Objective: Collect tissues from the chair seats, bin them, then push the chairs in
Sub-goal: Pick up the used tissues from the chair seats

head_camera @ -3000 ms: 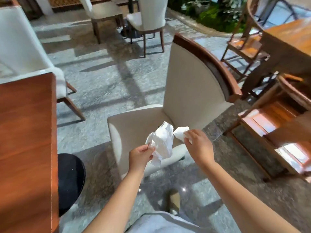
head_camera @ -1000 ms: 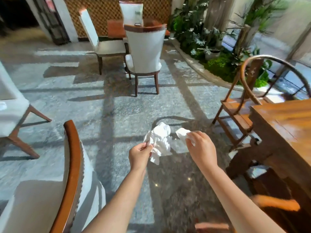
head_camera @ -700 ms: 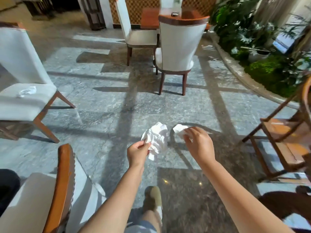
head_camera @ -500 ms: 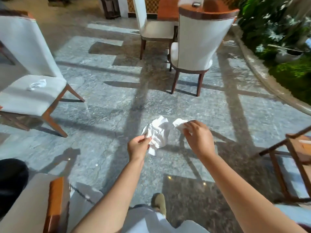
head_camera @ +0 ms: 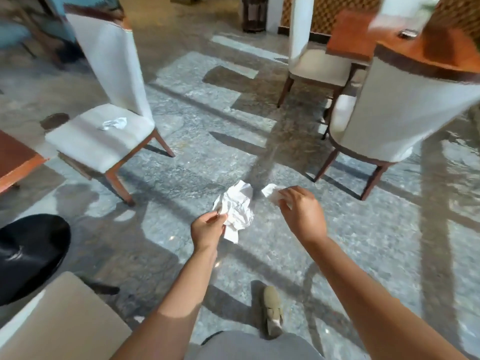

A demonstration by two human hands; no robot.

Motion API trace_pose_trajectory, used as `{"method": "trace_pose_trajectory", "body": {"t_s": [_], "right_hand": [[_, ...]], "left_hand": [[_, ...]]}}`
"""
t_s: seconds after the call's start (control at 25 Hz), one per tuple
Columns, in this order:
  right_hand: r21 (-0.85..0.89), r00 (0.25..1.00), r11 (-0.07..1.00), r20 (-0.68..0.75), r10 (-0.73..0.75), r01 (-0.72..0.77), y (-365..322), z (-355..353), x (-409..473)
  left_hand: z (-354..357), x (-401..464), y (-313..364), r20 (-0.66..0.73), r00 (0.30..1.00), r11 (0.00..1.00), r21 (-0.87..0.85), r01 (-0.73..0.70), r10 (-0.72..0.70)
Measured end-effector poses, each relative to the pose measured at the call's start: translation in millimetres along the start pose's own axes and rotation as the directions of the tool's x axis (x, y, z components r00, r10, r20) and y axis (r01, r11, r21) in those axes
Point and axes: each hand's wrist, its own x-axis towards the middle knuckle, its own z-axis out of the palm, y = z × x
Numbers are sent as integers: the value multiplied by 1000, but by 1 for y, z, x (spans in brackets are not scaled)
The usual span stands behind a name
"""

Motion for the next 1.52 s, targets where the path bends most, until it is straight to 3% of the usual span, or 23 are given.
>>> {"method": "trace_pose_trajectory", "body": {"t_s": [0.24,0.44,0.56,0.92,1.12,1.24,1.52], "right_hand": [[93,958,962,111,-266,256,-5,45,165],[181,867,895,231,-442,408,-46,106,273],[245,810,838,231,-539,488,-79,148,325],[323,757,778,220,-615,539,-187,248,496],[354,729,781,300,-616,514,-211,321,583],[398,641,676,240,-729,620,-227,375,640],[415,480,621,399,-781,665,-292,466,732]], "left_hand": [[28,96,65,-240,971,991,-129,-41,9],[19,158,102,-440,896,990,-87,-113,64],[8,205,127,-517,856,980,-179,-90,-16],[-27,379,233,-592,806,982,-167,-89,-28],[-27,467,260,-653,754,989,-145,-33,-70],[-27,525,271,-708,695,974,-222,-55,-122],[-38,612,292,-781,558,922,-381,-74,-278]]}}
